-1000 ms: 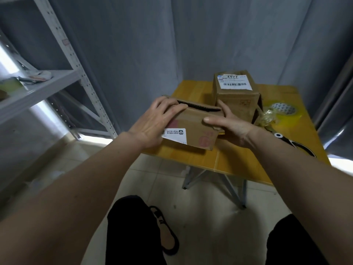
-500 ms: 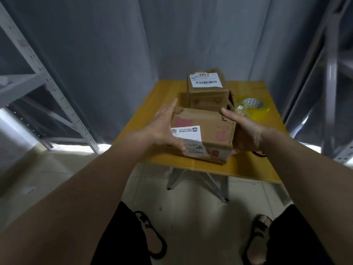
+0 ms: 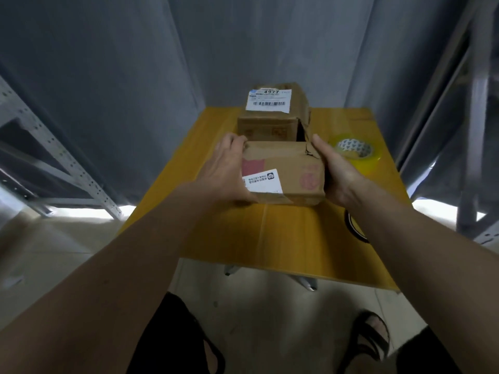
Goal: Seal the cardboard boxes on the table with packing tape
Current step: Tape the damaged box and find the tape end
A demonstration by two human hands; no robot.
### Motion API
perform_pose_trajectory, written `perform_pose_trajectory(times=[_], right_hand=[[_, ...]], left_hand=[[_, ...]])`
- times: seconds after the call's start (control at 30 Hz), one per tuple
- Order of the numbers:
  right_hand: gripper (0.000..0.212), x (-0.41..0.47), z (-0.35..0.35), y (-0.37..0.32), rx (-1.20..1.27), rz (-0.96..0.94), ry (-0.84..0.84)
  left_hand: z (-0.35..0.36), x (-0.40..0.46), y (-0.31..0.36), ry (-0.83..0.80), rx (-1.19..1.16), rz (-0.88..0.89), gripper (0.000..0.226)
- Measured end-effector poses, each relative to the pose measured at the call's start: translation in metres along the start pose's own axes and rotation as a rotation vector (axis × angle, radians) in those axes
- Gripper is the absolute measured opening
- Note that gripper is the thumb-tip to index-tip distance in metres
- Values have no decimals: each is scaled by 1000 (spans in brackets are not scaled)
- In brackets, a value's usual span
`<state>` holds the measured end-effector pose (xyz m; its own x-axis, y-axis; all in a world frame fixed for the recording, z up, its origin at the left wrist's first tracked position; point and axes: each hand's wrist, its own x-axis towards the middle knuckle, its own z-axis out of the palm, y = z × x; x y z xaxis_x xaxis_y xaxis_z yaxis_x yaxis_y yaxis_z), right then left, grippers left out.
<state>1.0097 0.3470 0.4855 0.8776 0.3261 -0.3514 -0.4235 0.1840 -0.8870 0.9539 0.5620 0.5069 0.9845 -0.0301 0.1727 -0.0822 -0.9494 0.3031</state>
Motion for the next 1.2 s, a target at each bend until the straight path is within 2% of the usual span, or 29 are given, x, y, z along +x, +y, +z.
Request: perform_pose_trajectory(times=[0.07, 0.2, 0.5, 0.6, 0.7, 0.77, 0.87, 0.9, 1.0, 1.1, 1.2], right_hand=[[41, 7, 3, -3, -27, -35, -8], [32, 9, 5, 2, -63, -59, -17], [39, -6, 13, 18, -5, 14, 51], [41, -10, 10, 16, 1, 30, 82], [35, -13, 6, 13, 75, 17, 86], [26, -14, 5, 10, 143, 5, 73], [18, -17, 5, 7, 165, -7, 28], [15, -18, 3, 6, 155, -18, 20], [19, -20, -7, -1, 178, -55, 32], [38, -15, -16, -10, 174, -64, 190], [25, -2, -23, -16, 85, -92, 514]], left_hand=[[1, 6, -5, 38, 35, 4, 125], [0, 7, -8, 18, -37, -10, 129], [-10, -4, -8, -157, -72, -54, 127], [-13, -8, -8, -219, -247, -130, 133], [-20, -6, -11, -237, -592, -280, 146], [-20, -3, -13, -217, -860, -422, 131], [-13, 1, -15, -315, -1038, -531, 68], [-10, 2, -16, -346, -1054, -532, 61], [-6, 4, -17, -394, -1129, -496, 74], [-10, 8, -17, -482, -1228, -403, 76], [-13, 15, -13, -568, -1229, -311, 75]])
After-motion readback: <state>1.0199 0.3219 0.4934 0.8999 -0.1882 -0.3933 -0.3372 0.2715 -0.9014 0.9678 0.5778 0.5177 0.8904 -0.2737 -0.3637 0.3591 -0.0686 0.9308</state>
